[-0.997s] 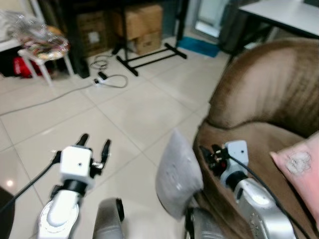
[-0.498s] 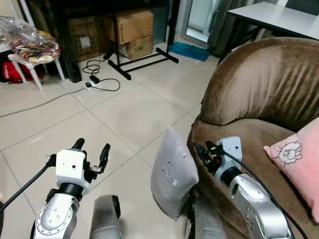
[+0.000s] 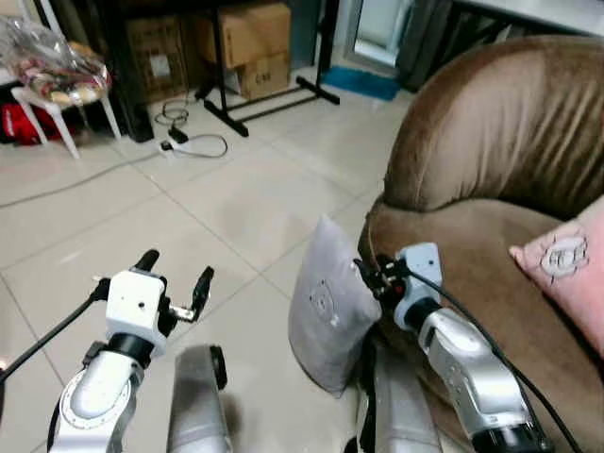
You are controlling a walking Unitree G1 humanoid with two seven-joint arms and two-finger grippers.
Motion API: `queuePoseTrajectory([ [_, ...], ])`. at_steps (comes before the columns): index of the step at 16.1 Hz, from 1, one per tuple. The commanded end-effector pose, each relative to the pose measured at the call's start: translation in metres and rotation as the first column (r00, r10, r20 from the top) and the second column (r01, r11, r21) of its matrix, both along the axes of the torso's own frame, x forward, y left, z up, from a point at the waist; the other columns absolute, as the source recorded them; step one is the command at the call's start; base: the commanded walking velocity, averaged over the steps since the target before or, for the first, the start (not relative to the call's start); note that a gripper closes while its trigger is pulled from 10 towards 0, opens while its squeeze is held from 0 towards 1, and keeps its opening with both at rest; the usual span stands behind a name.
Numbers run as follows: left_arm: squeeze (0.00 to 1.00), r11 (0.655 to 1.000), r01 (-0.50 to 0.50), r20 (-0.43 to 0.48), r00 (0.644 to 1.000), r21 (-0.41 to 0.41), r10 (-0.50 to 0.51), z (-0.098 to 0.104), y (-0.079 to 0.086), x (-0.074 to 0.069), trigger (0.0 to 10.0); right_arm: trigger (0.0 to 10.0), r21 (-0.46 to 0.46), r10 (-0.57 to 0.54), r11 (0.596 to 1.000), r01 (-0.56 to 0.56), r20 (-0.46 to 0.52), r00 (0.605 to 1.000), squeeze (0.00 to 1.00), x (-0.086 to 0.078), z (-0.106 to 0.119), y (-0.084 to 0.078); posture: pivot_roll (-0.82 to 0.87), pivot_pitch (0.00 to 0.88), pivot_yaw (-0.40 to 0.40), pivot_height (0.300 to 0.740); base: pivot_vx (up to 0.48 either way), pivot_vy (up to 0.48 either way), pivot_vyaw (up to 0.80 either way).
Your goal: Move the pillow to the sofa from floor
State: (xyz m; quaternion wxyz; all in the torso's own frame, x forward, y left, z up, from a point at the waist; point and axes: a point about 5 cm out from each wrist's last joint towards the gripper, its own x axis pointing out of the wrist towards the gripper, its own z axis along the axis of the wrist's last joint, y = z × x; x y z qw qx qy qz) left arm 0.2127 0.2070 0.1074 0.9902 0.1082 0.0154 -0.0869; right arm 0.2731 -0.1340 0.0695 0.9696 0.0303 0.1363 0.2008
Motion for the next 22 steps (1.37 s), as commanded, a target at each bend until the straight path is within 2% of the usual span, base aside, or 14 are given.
queuePoseTrajectory([
  [1,1.0,1.0,0.019,0.005,1.0,0.009,-0.019,0.001,-0.001,0.002,10.0,10.0,-0.018,0.007,1.0,-0.007,0.006,1.0,0.0,0.003,-0.001,-0.001,0.01,0.0,-0.052,0.446,0.0,0.0,0.0],
  [2,1.0,0.999,0.049,0.007,0.999,0.023,-0.049,0.002,-0.001,0.005,10.0,10.0,-0.012,0.031,0.999,-0.031,-0.001,1.0,0.0,0.007,-0.004,0.003,0.02,0.0,-0.048,0.441,0.0,0.0,0.0],
  [3,1.0,0.996,0.088,-0.001,0.996,0.016,-0.088,0.003,-0.003,0.007,10.0,10.0,0.026,0.053,0.998,-0.053,-0.005,0.999,0.45,0.01,-0.004,0.008,0.02,0.0,-0.043,0.441,0.0,0.0,0.0],
  [4,1.0,0.991,0.133,-0.015,0.991,0.001,-0.133,0.002,-0.006,0.007,10.0,10.0,0.05,0.067,0.997,-0.067,-0.013,0.998,1.0,0.013,-0.005,0.012,0.02,0.0,-0.04,0.441,0.0,0.0,0.0],
  [8,0.94,0.923,0.381,-0.153,0.911,-0.047,-0.384,-0.008,-0.025,-0.001,10.0,10.0,-0.043,-0.012,0.999,0.009,-0.076,0.997,1.0,0.037,-0.017,0.025,0.03,0.0,-0.035,0.441,0.0,0.0,0.0],
  [11,0.93,0.89,0.454,-0.174,0.873,-0.048,-0.455,-0.006,-0.029,0.004,10.0,10.0,-0.108,-0.09,0.991,0.076,-0.132,0.987,1.0,0.053,-0.023,0.024,0.05,0.0,-0.029,0.441,0.0,0.0,0.0],
  [12,0.93,0.884,0.466,-0.177,0.867,-0.044,-0.466,-0.006,-0.03,0.006,10.0,10.0,-0.147,-0.106,0.985,0.085,-0.144,0.984,0.84,0.055,-0.026,0.022,0.05,0.0,-0.026,0.441,0.0,0.0,0.0],
  [13,0.93,0.873,0.486,-0.183,0.855,-0.038,-0.485,-0.005,-0.03,0.007,10.0,10.0,-0.233,-0.141,0.967,0.101,-0.161,0.977,0.0,0.056,-0.031,0.018,0.06,0.0,-0.019,0.441,0.0,0.0,0.0],
  [14,0.93,0.867,0.498,-0.186,0.848,-0.04,-0.496,-0.003,-0.031,0.008,10.0,10.0,-0.325,-0.166,0.94,0.104,-0.166,0.972,0.0,0.056,-0.036,0.013,0.06,0.0,-0.013,0.441,0.0,0.0,0.0],
  [15,0.93,0.863,0.503,-0.194,0.843,-0.041,-0.501,-0.003,-0.03,0.008,10.0,10.0,-0.356,-0.183,0.928,0.106,-0.189,0.965,0.0,0.053,-0.043,0.011,0.06,0.0,-0.004,0.441,0.0,0.0,0.0],
  [19,0.93,0.851,0.524,-0.219,0.826,-0.043,-0.52,-0.005,-0.031,0.006,10.0,10.0,-0.358,-0.216,0.928,0.101,-0.296,0.931,0.0,0.04,-0.063,0.012,0.06,0.0,0.007,0.441,0.0,0.0,0.0],
  [20,0.93,0.85,0.525,-0.221,0.825,-0.042,-0.52,-0.006,-0.031,0.006,10.0,7.9,-0.354,-0.206,0.931,0.091,-0.301,0.931,0.0,0.038,-0.065,0.014,0.06,0.0,0.006,0.441,0.0,0.0,0.0],
  [21,0.93,0.849,0.527,-0.225,0.822,-0.044,-0.522,-0.006,-0.031,0.006,10.0,0.0,-0.333,-0.204,0.938,0.096,-0.307,0.929,0.0,0.037,-0.065,0.016,0.06,0.001,0.006,0.441,0.0,0.0,0.0],
  [22,0.92,0.847,0.53,-0.229,0.82,-0.046,-0.525,-0.007,-0.03,0.005,10.0,0.0,-0.322,-0.194,0.943,0.09,-0.308,0.932,0.0,0.037,-0.065,0.019,0.05,0.002,0.005,0.441,0.0,0.0,0.0],
])
